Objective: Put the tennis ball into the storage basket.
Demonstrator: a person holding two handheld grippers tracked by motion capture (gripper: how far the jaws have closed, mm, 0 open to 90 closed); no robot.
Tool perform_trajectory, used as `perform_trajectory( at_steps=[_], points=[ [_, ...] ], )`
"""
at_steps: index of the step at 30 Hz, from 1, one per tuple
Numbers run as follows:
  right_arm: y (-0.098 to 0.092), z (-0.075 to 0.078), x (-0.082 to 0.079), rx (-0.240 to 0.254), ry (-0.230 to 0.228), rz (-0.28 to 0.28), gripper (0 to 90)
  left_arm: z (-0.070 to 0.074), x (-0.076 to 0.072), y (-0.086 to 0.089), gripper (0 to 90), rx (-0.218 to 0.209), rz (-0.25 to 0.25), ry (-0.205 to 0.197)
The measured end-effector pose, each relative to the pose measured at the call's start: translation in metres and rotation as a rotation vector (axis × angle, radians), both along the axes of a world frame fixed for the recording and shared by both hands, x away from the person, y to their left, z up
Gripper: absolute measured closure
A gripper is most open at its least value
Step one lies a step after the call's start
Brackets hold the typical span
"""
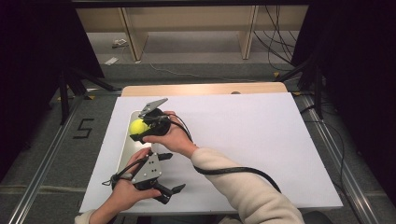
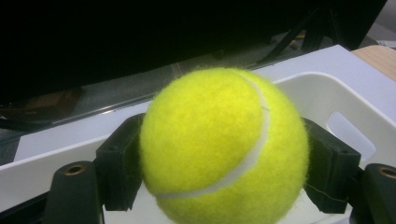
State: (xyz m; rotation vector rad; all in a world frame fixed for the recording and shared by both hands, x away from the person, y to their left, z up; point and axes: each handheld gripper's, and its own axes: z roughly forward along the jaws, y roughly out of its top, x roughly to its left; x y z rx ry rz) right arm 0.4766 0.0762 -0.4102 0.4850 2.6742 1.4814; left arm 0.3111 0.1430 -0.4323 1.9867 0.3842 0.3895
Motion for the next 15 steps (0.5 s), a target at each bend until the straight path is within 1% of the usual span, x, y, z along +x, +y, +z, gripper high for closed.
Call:
perform_trajectory(
  at_steps=[15],
  points=[
    [0.0037, -0.0053, 0.0011, -0.022, 0.007, 0.011, 26.4, 0.0001, -0.0001, 0.0000, 0.0, 0.000, -0.001, 0.001]
  ],
)
